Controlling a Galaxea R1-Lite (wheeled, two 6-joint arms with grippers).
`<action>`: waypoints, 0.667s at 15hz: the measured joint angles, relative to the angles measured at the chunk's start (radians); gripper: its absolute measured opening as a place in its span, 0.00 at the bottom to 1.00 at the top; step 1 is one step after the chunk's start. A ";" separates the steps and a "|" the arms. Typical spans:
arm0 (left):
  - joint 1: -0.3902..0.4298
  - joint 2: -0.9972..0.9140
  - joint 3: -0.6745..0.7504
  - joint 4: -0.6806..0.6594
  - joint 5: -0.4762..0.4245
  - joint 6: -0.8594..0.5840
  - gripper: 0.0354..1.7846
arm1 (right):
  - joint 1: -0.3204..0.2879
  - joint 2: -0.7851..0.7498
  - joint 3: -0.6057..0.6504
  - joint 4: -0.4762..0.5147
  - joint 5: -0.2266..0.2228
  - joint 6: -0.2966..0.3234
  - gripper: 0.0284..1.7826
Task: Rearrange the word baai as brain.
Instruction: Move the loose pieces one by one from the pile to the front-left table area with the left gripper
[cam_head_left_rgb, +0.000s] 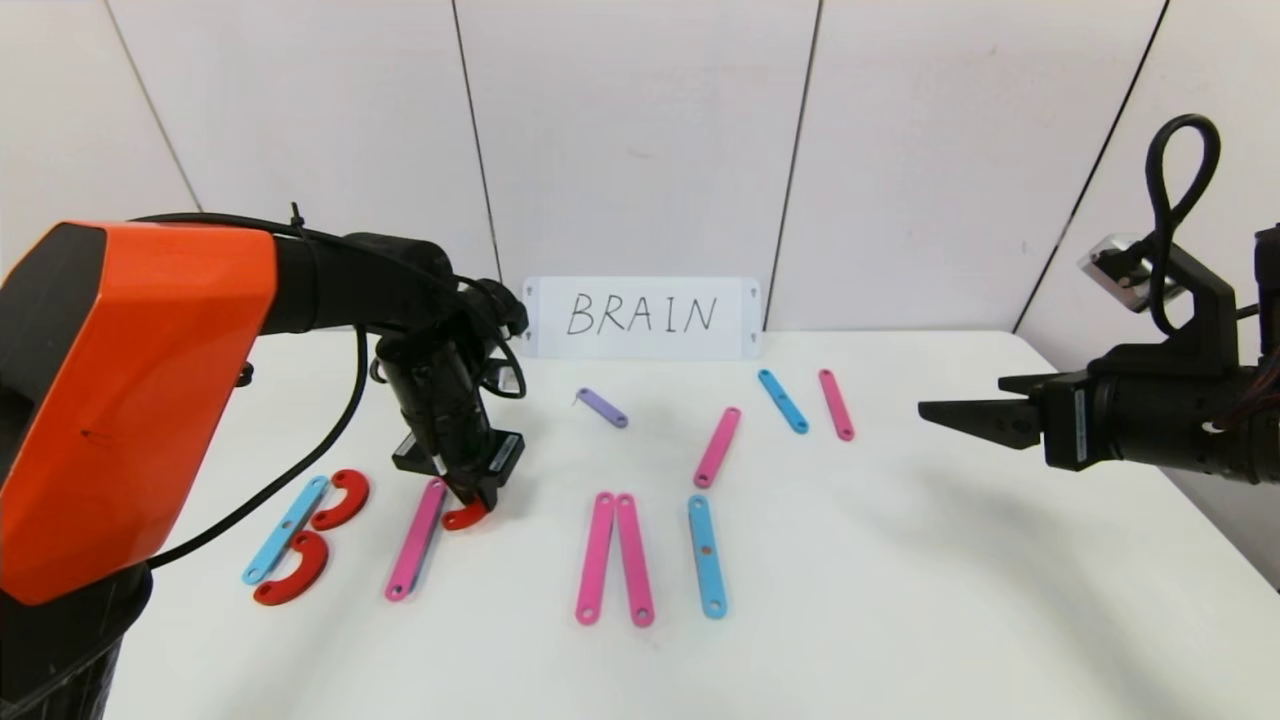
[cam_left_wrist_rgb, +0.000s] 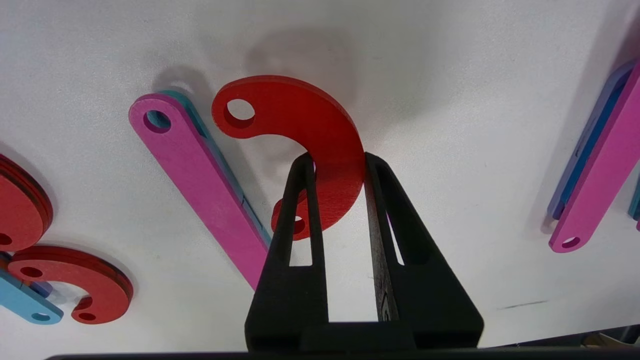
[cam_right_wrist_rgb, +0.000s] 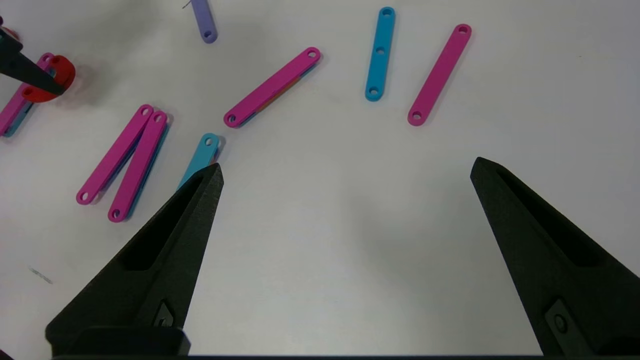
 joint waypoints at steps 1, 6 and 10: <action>0.001 0.004 -0.003 0.000 0.000 0.007 0.14 | 0.000 0.000 0.000 0.000 0.000 0.000 0.97; 0.009 0.016 -0.006 -0.011 0.001 0.032 0.14 | 0.000 0.001 0.000 0.000 0.000 0.000 0.97; 0.013 0.027 -0.006 -0.035 0.001 0.043 0.14 | 0.000 0.001 0.000 0.000 0.000 0.000 0.97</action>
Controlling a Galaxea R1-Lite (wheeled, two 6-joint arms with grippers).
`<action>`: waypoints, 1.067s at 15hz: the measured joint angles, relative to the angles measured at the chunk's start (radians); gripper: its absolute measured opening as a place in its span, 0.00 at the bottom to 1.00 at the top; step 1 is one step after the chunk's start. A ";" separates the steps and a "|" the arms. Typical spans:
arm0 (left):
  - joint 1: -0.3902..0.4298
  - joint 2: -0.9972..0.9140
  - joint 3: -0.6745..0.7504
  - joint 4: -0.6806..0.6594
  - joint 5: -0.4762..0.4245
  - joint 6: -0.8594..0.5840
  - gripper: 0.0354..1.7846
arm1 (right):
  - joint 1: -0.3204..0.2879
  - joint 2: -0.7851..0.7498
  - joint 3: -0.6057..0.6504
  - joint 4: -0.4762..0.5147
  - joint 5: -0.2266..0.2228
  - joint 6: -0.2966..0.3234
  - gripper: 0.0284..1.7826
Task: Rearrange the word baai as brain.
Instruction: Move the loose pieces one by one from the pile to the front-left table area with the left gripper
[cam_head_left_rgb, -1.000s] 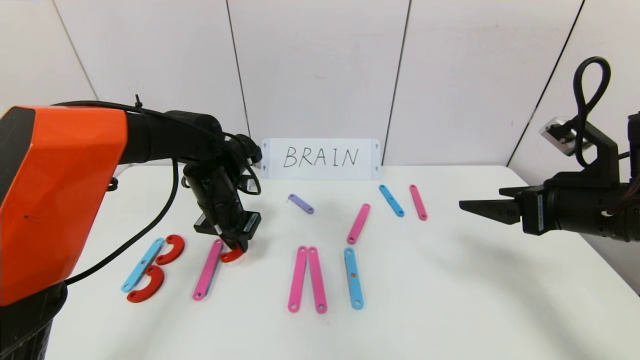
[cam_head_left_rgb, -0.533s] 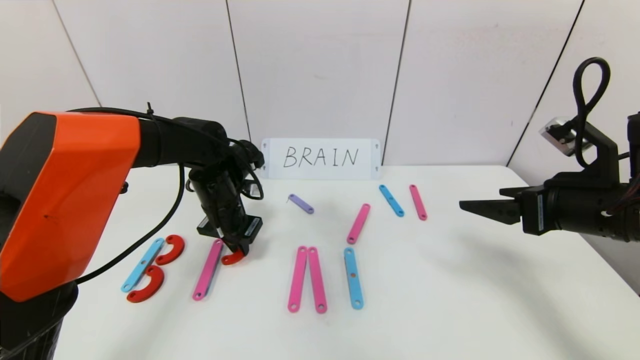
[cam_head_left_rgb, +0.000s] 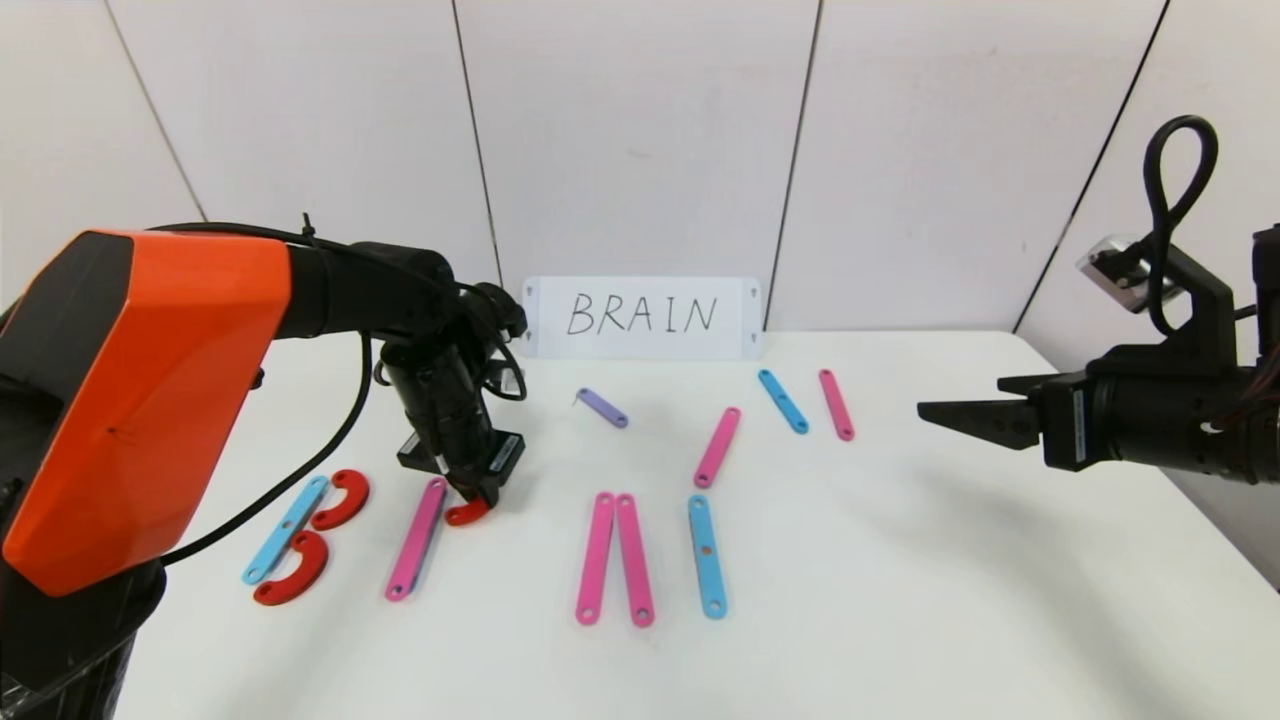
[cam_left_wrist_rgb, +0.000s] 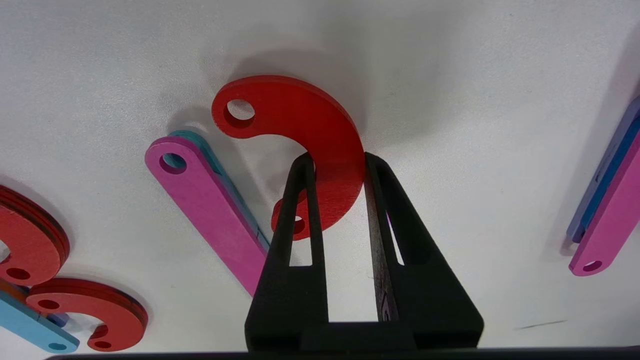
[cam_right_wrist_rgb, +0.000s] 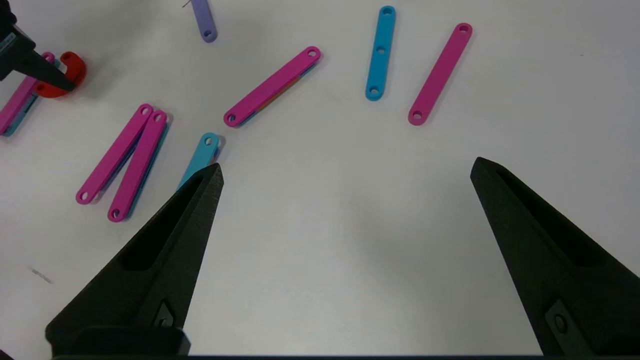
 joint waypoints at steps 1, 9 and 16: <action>0.000 0.002 -0.002 -0.002 0.000 0.000 0.14 | 0.000 0.000 0.000 0.000 0.000 0.000 0.97; 0.000 0.010 -0.009 -0.003 0.000 0.000 0.29 | 0.000 0.000 0.000 0.000 0.000 0.000 0.97; -0.009 0.007 -0.034 0.000 -0.003 0.016 0.88 | 0.000 0.000 0.001 0.000 0.000 0.000 0.97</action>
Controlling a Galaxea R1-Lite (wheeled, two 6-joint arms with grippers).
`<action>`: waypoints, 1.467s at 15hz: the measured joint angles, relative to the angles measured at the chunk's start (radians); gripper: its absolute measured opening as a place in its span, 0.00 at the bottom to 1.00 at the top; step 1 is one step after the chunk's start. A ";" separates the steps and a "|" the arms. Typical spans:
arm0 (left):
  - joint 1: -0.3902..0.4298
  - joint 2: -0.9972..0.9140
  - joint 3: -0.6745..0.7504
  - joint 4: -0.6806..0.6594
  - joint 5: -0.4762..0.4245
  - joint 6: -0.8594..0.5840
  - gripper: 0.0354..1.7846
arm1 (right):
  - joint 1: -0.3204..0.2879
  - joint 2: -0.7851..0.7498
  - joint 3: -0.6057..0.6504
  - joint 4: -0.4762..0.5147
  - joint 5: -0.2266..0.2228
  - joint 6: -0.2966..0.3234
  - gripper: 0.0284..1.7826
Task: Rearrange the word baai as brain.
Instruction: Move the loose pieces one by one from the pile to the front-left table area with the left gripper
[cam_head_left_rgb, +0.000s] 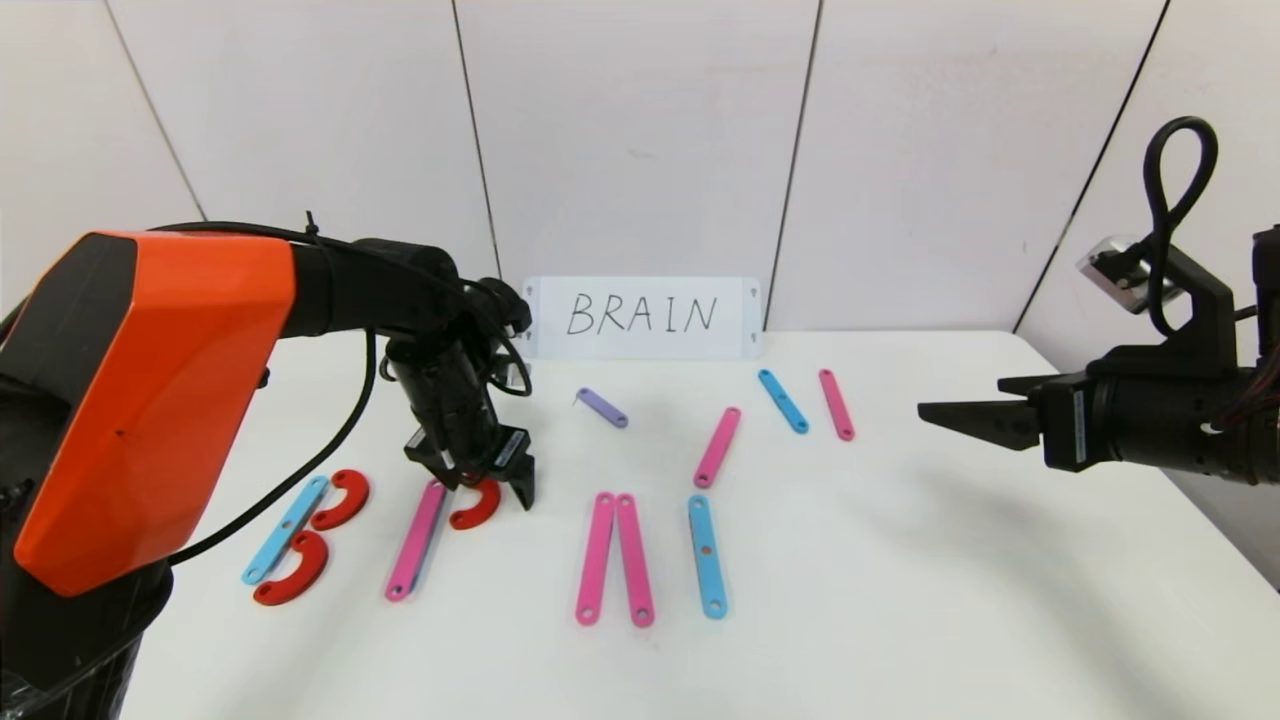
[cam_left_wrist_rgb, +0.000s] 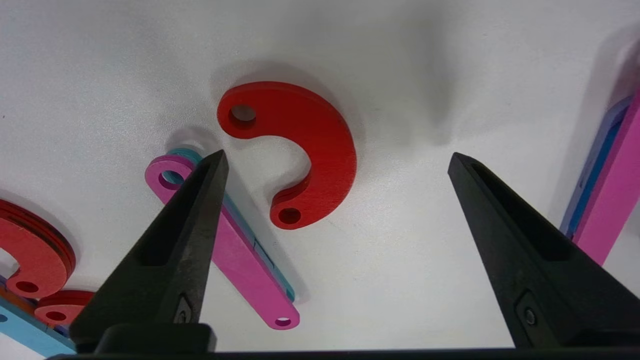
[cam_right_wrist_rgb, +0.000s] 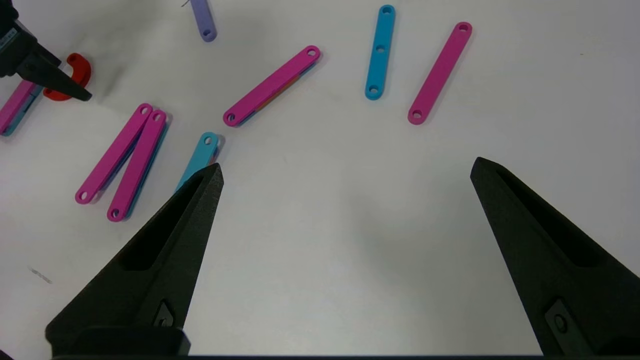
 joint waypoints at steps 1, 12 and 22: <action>-0.004 -0.001 -0.009 0.002 -0.001 0.000 0.93 | 0.001 0.000 0.000 0.000 0.000 0.000 0.97; -0.031 -0.026 -0.033 -0.142 0.074 -0.070 0.97 | 0.001 0.001 0.002 -0.001 0.000 0.000 0.97; -0.202 0.047 -0.035 -0.491 0.454 -0.454 0.97 | 0.001 0.004 0.002 -0.001 0.000 0.000 0.97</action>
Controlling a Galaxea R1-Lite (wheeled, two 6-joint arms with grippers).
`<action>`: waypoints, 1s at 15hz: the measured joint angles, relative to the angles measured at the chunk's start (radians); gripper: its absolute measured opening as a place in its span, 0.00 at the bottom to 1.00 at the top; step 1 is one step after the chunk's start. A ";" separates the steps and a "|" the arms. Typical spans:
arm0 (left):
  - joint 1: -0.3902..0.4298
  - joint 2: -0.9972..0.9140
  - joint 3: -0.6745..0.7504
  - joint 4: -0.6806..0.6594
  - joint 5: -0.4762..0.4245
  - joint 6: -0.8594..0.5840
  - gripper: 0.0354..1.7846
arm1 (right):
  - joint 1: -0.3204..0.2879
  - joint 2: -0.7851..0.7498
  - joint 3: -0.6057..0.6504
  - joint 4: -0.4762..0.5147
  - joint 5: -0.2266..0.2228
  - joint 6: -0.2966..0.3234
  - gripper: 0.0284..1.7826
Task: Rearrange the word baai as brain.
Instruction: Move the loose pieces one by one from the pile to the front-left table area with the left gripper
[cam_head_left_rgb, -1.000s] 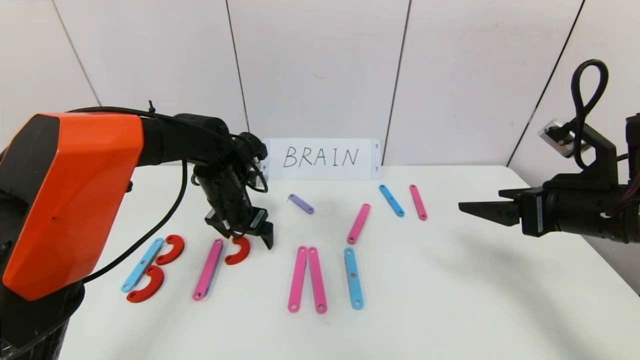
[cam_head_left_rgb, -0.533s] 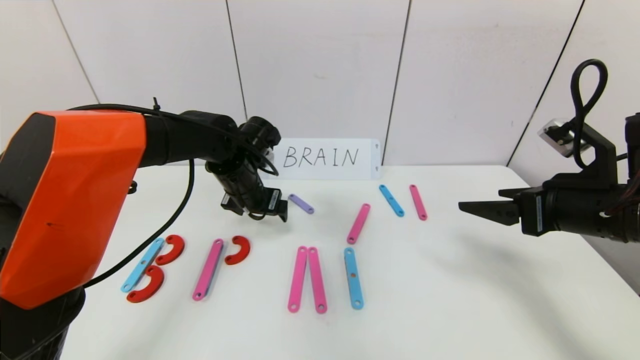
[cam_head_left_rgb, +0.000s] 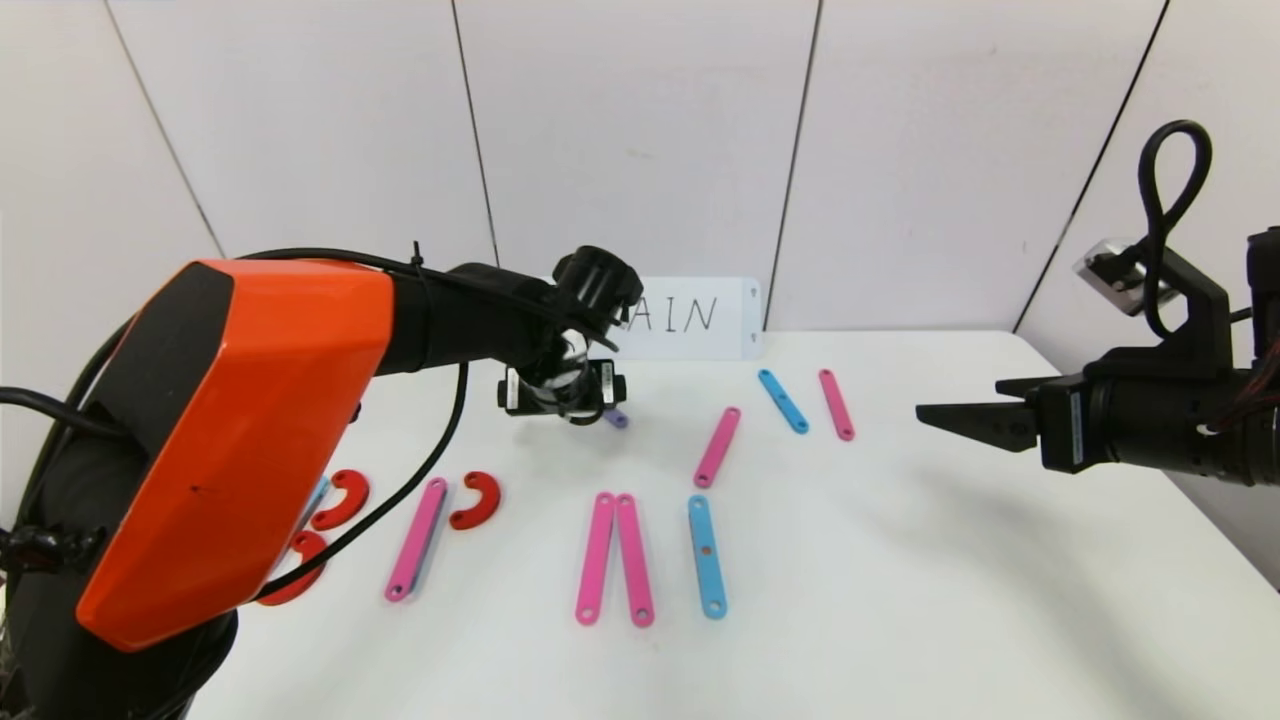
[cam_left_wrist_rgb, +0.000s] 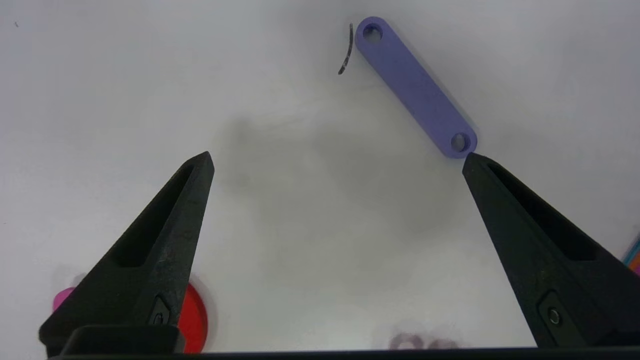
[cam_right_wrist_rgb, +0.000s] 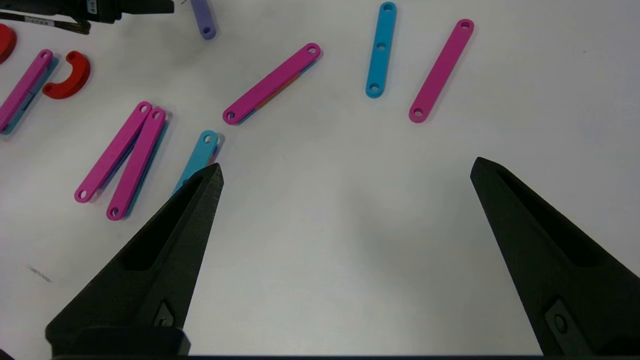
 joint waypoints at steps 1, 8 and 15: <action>-0.006 0.015 0.000 -0.032 0.016 -0.012 0.97 | 0.000 0.000 0.000 0.000 0.000 0.000 0.97; -0.019 0.101 -0.007 -0.172 0.061 -0.034 0.97 | -0.001 -0.004 0.005 0.000 -0.002 0.000 0.97; -0.020 0.151 -0.009 -0.259 0.077 -0.031 0.97 | 0.000 -0.011 0.014 0.000 0.001 -0.003 0.97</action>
